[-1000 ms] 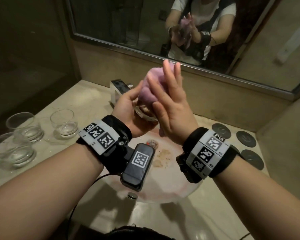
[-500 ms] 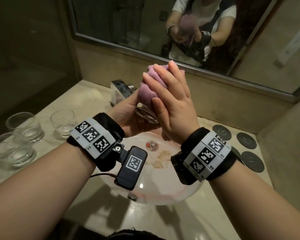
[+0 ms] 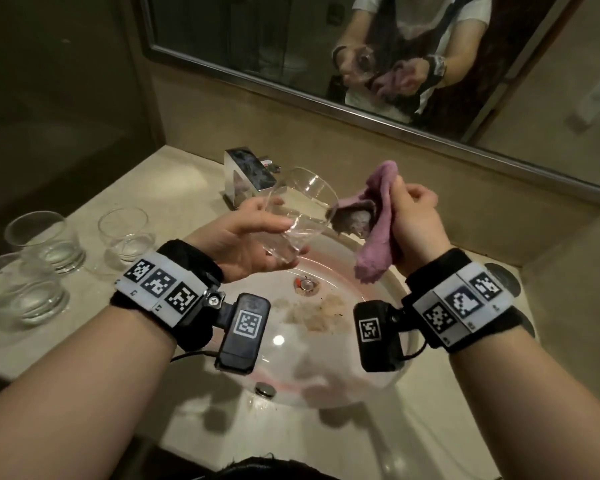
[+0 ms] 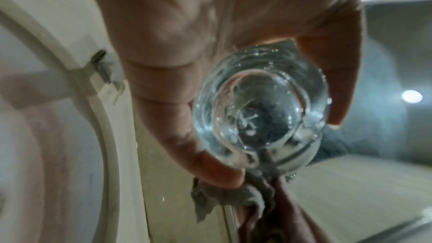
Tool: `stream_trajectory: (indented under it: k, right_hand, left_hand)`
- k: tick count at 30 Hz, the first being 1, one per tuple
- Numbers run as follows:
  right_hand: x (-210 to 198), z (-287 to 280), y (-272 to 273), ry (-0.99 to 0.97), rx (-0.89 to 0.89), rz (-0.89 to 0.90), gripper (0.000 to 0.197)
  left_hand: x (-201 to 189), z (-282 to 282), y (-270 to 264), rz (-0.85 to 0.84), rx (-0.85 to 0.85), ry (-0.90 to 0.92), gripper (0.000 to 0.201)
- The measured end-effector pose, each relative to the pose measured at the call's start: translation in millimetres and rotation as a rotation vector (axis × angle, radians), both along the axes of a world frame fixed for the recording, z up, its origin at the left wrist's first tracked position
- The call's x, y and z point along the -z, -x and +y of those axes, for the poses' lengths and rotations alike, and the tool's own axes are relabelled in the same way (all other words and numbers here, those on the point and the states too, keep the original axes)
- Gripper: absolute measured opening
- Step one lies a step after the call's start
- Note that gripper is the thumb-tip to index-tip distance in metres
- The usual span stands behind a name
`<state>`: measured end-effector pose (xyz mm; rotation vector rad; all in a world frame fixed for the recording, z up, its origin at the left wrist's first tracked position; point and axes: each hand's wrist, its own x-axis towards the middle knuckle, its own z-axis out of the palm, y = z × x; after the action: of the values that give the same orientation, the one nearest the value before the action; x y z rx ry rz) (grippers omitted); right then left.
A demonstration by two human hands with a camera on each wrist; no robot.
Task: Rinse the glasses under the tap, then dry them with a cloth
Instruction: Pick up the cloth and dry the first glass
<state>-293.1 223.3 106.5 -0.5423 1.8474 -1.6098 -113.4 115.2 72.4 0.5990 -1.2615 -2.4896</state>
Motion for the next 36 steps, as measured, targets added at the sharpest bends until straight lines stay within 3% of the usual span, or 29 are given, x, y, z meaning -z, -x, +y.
stream_trajectory:
  k: [4,8,13,16,19,26,33,36]
  right_hand:
    - [-4.1,3.0,-18.7,-0.031,-0.067,0.245,0.027]
    - [4.6,3.7,-40.1,-0.007,-0.224,0.546,0.015]
    - [15.3,13.5,-52.3,0.113,-0.49,0.781,0.039]
    - [22.1,11.9,-55.4,0.046,-0.618,0.869,0.067]
    - [26.3,7.6,-57.6,-0.06,-0.653,1.031,0.078]
    - [32.6,6.3,-74.6,-0.001,-0.787,1.026,0.048]
    - [28.6,18.4,-74.2,0.041,-0.693,1.097,0.053]
    - [30.2,26.0,-71.5,0.08,-0.621,1.126,0.064]
  left_hand:
    - [2.1,5.9,-0.8,-0.039,-0.104,0.094,0.05]
    - [8.4,12.3,-1.7,-0.009,-0.268,0.06,0.041]
    - [18.3,10.7,-8.5,-0.084,-0.405,-0.091,0.037]
    - [23.3,10.8,-14.4,-0.109,-0.43,-0.108,0.049]
    - [27.3,11.4,-21.1,-0.127,-0.438,-0.138,0.058]
    - [28.0,14.2,-24.6,-0.187,-0.309,0.009,0.057]
    - [20.2,14.8,-21.1,-0.211,-0.264,0.017,0.044]
    - [14.6,16.9,-18.7,-0.193,-0.214,0.027,0.047]
